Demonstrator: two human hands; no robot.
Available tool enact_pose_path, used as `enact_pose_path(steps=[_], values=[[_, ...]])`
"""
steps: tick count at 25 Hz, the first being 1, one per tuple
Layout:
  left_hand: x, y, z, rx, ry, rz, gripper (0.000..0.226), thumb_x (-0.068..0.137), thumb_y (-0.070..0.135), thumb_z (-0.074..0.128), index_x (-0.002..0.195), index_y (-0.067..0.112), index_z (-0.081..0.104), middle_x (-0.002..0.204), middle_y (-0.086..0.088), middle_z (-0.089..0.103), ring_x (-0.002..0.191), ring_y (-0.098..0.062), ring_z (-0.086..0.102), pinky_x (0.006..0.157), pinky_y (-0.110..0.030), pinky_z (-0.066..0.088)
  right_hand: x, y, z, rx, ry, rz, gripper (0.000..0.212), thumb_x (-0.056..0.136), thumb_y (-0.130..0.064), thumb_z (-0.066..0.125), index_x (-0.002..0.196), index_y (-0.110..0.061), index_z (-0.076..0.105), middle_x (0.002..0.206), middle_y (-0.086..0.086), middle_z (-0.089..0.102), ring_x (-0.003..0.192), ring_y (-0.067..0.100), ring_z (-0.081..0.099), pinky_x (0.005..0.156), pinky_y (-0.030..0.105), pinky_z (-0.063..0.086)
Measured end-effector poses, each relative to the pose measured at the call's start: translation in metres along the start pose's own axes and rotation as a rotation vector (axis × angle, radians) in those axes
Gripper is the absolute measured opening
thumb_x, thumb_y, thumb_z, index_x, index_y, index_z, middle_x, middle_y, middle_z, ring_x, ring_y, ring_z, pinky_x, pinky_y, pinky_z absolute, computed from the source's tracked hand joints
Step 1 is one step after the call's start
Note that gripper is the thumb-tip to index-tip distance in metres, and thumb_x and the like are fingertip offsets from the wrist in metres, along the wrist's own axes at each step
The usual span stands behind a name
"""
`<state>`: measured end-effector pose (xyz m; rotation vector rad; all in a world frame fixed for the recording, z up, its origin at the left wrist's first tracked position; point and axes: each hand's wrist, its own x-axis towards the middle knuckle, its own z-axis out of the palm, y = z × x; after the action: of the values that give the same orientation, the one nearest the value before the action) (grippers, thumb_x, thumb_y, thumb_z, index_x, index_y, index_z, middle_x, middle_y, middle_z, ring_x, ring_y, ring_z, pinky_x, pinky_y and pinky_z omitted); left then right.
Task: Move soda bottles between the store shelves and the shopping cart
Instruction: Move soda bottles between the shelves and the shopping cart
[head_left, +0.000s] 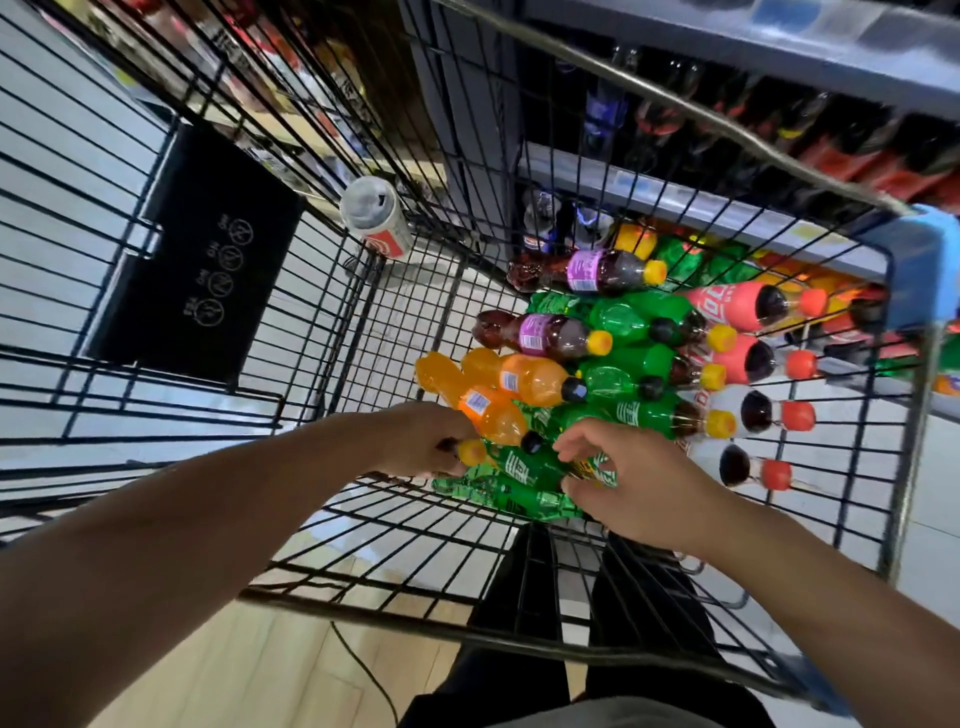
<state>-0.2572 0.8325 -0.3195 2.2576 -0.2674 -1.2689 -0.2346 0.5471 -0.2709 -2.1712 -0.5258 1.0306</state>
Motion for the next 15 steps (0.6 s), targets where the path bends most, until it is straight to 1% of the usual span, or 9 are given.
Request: enact_pose_path(steps=[1, 3, 4, 6, 8, 10, 11, 12, 15], values=[[0.000, -0.004, -0.005, -0.074, 0.047, 0.009, 0.029, 0.091, 0.028, 0.074, 0.119, 0.023, 0.069, 0.112, 0.004, 0.067, 0.097, -0.015, 0.063, 0.086, -0.031, 0.051, 0.002, 0.000, 0.002, 0.030, 0.010, 0.016, 0.031, 0.090, -0.032, 0.074, 0.116, -0.038, 0.059, 0.113, -0.027, 0.062, 0.109, -0.011, 0.056, 0.092, 0.010, 0.044], [-0.007, -0.001, -0.021, -0.203, 0.173, 0.021, 0.028, 0.087, 0.030, 0.077, 0.114, 0.029, 0.072, 0.114, 0.017, 0.066, 0.101, -0.003, 0.063, 0.091, -0.030, 0.052, 0.004, -0.002, 0.006, 0.091, 0.018, 0.037, 0.042, 0.088, -0.032, 0.078, 0.124, -0.035, 0.058, 0.120, -0.026, 0.061, 0.114, -0.012, 0.053, 0.098, 0.019, 0.048], [-0.011, 0.004, -0.031, -0.280, 0.224, 0.035, 0.026, 0.086, 0.031, 0.079, 0.111, 0.033, 0.074, 0.113, 0.022, 0.065, 0.103, 0.002, 0.062, 0.093, -0.027, 0.049, 0.005, -0.003, 0.007, 0.130, 0.025, 0.040, 0.050, 0.086, -0.033, 0.079, 0.130, -0.035, 0.055, 0.124, -0.027, 0.058, 0.117, -0.014, 0.050, 0.098, 0.018, 0.047], [-0.023, 0.023, -0.049, -0.426, 0.320, 0.101, 0.019, 0.084, 0.030, 0.080, 0.101, 0.038, 0.076, 0.106, 0.026, 0.067, 0.103, 0.005, 0.062, 0.093, -0.025, 0.047, 0.008, -0.008, 0.011, 0.234, 0.043, 0.040, 0.068, 0.082, -0.035, 0.084, 0.140, -0.040, 0.048, 0.134, -0.030, 0.052, 0.123, -0.017, 0.045, 0.095, 0.011, 0.044], [-0.034, 0.046, -0.062, -0.538, 0.416, 0.189, 0.021, 0.083, 0.028, 0.079, 0.105, 0.029, 0.078, 0.103, 0.020, 0.070, 0.102, -0.004, 0.066, 0.087, -0.026, 0.054, 0.013, -0.015, 0.014, 0.345, 0.080, 0.043, 0.078, 0.078, -0.034, 0.088, 0.139, -0.054, 0.042, 0.136, -0.033, 0.051, 0.128, -0.015, 0.044, 0.096, 0.010, 0.042], [-0.041, 0.069, -0.069, -0.667, 0.499, 0.214, 0.032, 0.080, 0.029, 0.078, 0.109, 0.016, 0.078, 0.108, 0.006, 0.071, 0.107, -0.022, 0.066, 0.092, -0.037, 0.057, 0.016, -0.020, 0.014, 0.433, 0.139, 0.038, 0.081, 0.075, -0.032, 0.090, 0.127, -0.070, 0.041, 0.128, -0.037, 0.058, 0.124, -0.013, 0.050, 0.094, 0.010, 0.046], [-0.040, 0.080, -0.070, -0.738, 0.532, 0.243, 0.034, 0.079, 0.029, 0.078, 0.109, 0.013, 0.078, 0.111, -0.003, 0.071, 0.109, -0.029, 0.065, 0.095, -0.040, 0.057, 0.017, -0.021, 0.012, 0.459, 0.185, 0.024, 0.081, 0.074, -0.031, 0.090, 0.123, -0.074, 0.042, 0.124, -0.036, 0.060, 0.120, -0.011, 0.055, 0.090, 0.011, 0.050], [-0.039, 0.091, -0.070, -0.801, 0.564, 0.271, 0.033, 0.080, 0.026, 0.078, 0.109, 0.010, 0.078, 0.112, -0.006, 0.071, 0.108, -0.030, 0.067, 0.094, -0.040, 0.058, 0.017, -0.020, 0.009, 0.484, 0.233, 0.015, 0.080, 0.072, -0.033, 0.090, 0.122, -0.075, 0.043, 0.121, -0.035, 0.061, 0.117, -0.007, 0.059, 0.088, 0.015, 0.055], [-0.027, 0.121, -0.065, -0.871, 0.633, 0.328, 0.023, 0.083, 0.011, 0.078, 0.105, 0.010, 0.078, 0.101, 0.007, 0.072, 0.090, -0.006, 0.070, 0.082, -0.023, 0.059, 0.012, -0.010, 0.001, 0.550, 0.304, -0.004, 0.076, 0.066, -0.044, 0.086, 0.129, -0.063, 0.048, 0.123, -0.030, 0.064, 0.118, 0.001, 0.061, 0.096, 0.032, 0.056]])
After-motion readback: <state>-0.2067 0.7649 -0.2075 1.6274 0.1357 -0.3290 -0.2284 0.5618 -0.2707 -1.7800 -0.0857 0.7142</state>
